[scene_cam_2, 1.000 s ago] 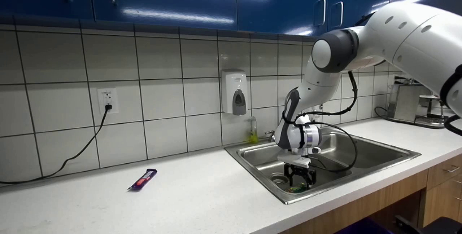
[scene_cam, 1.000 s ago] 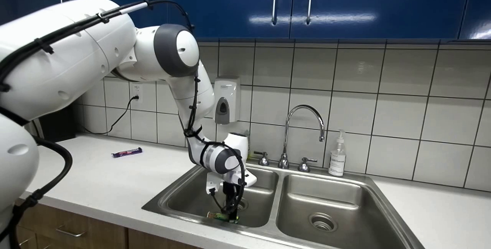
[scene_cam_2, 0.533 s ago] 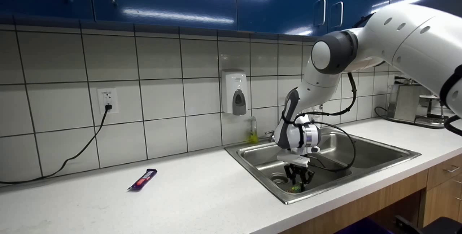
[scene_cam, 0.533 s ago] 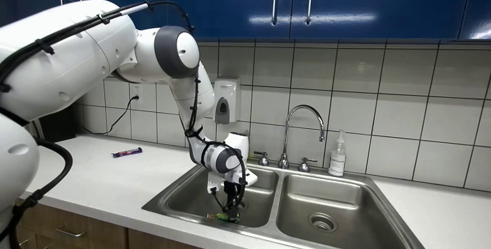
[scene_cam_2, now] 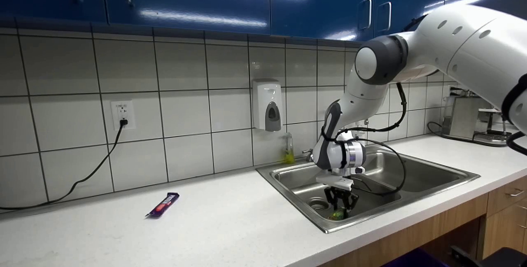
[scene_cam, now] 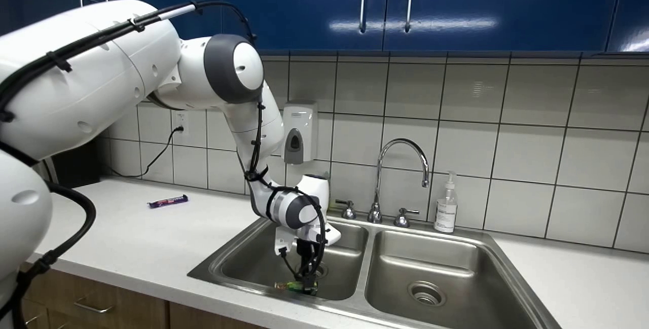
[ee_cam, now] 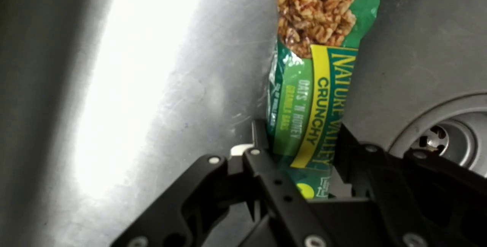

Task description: Remove the green chocolate bar from the sink

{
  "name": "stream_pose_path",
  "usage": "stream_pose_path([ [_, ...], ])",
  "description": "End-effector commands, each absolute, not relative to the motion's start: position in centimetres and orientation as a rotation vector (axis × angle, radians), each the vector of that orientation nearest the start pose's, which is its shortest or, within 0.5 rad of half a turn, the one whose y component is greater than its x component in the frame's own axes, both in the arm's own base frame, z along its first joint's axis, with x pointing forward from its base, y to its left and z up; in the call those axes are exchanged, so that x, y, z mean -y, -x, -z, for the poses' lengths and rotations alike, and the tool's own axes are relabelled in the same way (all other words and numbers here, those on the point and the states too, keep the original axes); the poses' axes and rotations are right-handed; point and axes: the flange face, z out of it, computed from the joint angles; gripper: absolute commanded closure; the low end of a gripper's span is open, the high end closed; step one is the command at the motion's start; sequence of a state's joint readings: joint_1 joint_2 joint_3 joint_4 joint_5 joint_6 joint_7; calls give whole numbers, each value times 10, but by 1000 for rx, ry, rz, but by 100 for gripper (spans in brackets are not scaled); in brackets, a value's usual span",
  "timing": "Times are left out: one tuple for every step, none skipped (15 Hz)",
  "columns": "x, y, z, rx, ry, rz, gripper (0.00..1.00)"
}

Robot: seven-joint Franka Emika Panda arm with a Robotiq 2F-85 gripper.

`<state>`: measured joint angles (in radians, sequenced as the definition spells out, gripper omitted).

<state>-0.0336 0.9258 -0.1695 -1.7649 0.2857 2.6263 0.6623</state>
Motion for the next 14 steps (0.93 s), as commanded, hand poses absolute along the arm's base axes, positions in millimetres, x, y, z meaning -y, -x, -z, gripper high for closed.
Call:
stream_pose_path([
  [133, -622, -58, -1594, 2736, -31, 82],
  [133, -623, -63, -1588, 2741, -17, 82],
  [133, -625, -68, -1585, 2745, -10, 82],
  [133, -627, -73, -1577, 2751, 2, 82],
  [132, -629, -79, -1569, 2754, 15, 82],
  [131, -630, -84, -1566, 2757, 22, 82],
  [131, -631, -90, -1560, 2758, 31, 82],
  [130, -632, -96, -1554, 2762, 42, 82],
  [129, -633, -101, -1546, 2764, 53, 82],
  [128, -634, -107, -1536, 2765, 56, 82],
  [128, -635, -112, -1530, 2772, 53, 82],
  [127, -635, -117, -1509, 2778, 31, 82],
  [127, -636, -121, -1495, 2787, 30, 82],
  [126, -636, -126, -1471, 2802, 13, 82],
])
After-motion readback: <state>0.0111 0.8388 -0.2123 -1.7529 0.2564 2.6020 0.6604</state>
